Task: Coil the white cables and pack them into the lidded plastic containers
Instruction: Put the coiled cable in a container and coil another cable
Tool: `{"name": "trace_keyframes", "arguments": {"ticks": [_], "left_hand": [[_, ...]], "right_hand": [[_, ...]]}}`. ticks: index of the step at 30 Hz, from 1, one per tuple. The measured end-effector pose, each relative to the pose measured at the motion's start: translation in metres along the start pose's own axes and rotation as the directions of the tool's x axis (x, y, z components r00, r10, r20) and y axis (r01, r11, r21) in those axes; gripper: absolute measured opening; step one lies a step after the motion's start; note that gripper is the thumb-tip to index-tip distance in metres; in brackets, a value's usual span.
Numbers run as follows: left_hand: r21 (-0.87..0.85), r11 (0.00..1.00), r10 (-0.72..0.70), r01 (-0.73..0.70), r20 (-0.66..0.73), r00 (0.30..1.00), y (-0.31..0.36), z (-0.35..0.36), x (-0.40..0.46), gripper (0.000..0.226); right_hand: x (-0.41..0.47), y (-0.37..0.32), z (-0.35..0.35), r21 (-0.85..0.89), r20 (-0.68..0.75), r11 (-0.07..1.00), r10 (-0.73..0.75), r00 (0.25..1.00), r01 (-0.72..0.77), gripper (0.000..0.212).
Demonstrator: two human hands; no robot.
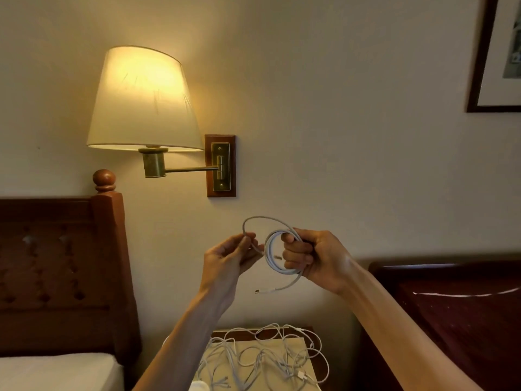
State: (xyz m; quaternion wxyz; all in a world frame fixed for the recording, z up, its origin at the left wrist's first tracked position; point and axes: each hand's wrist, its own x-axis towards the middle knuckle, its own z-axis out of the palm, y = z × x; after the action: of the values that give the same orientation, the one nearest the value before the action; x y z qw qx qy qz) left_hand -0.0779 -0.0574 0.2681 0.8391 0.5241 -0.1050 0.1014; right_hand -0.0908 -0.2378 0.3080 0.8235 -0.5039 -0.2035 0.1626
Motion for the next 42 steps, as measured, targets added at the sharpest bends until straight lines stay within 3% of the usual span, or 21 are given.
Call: {"name": "trace_keyframes", "arguments": {"ticks": [5, 13, 16, 19, 21, 24, 26, 28, 31, 33, 35, 37, 42], "left_hand": [[-0.241, 0.955, -0.166, 0.172, 0.043, 0.985, 0.008, 0.01, -0.003, 0.019], [-0.341, 0.826, -0.416, 0.449, 0.168, 0.894, 0.013, 0.007, -0.004, 0.029], [-0.359, 0.795, -0.439, 0.489, 0.218, 0.872, 0.013, 0.011, -0.005, 0.028], [-0.103, 0.89, -0.421, 0.444, 0.183, 0.888, 0.015, 0.016, -0.007, 0.021], [0.095, 0.929, -0.369, 0.359, 0.126, 0.921, 0.017, 0.018, -0.011, 0.029], [0.205, 0.942, -0.283, 0.265, 0.066, 0.957, 0.023, 0.02, -0.019, 0.032], [0.352, 0.919, -0.229, 0.178, 0.107, 0.968, 0.026, 0.024, -0.027, 0.029], [0.526, 0.848, -0.154, 0.067, 0.123, 0.98, 0.028, 0.029, -0.034, 0.019], [0.636, 0.772, -0.02, -0.004, 0.031, 0.999, 0.026, 0.031, -0.037, 0.019], [0.785, 0.617, 0.148, -0.054, -0.049, 0.988, 0.023, 0.028, -0.039, 0.019], [0.909, 0.404, 0.254, -0.104, -0.002, 0.967, 0.022, 0.026, -0.045, 0.022], [0.941, 0.313, 0.207, -0.128, 0.064, 0.976, 0.021, 0.026, -0.05, 0.032], [0.971, 0.202, 0.148, -0.129, 0.1, 0.984, 0.016, 0.024, -0.062, 0.031]], "right_hand": [[0.001, 0.002, 0.005, -0.027, -0.015, 1.0, 0.002, 1.0, -0.003, 0.037], [0.002, 0.003, 0.008, -0.065, 0.0, 0.994, 0.083, 0.997, -0.083, 0.04], [0.003, 0.003, 0.009, -0.06, -0.01, 0.993, 0.106, 0.994, -0.107, 0.041], [0.005, 0.003, 0.013, -0.155, -0.079, 0.987, 0.037, 0.996, -0.049, 0.042], [0.006, 0.002, 0.014, -0.197, -0.137, 0.98, -0.017, 0.99, -0.011, 0.043], [0.006, 0.002, 0.014, -0.251, -0.18, 0.968, -0.07, 0.981, 0.022, 0.043], [0.006, 0.004, 0.016, -0.286, -0.188, 0.957, -0.092, 0.978, 0.035, 0.041], [0.007, 0.007, 0.017, -0.319, -0.186, 0.947, -0.108, 0.977, 0.044, 0.04], [0.01, 0.009, 0.018, -0.376, -0.185, 0.924, -0.145, 0.972, 0.066, 0.039], [0.012, 0.008, 0.017, -0.399, -0.193, 0.913, -0.179, 0.965, 0.089, 0.04], [0.014, 0.006, 0.015, -0.41, -0.198, 0.907, -0.193, 0.961, 0.097, 0.04], [0.016, 0.007, 0.014, -0.418, -0.196, 0.904, -0.187, 0.963, 0.09, 0.041], [0.022, 0.003, 0.009, -0.345, -0.217, 0.934, -0.177, 0.96, 0.094, 0.039]]}}
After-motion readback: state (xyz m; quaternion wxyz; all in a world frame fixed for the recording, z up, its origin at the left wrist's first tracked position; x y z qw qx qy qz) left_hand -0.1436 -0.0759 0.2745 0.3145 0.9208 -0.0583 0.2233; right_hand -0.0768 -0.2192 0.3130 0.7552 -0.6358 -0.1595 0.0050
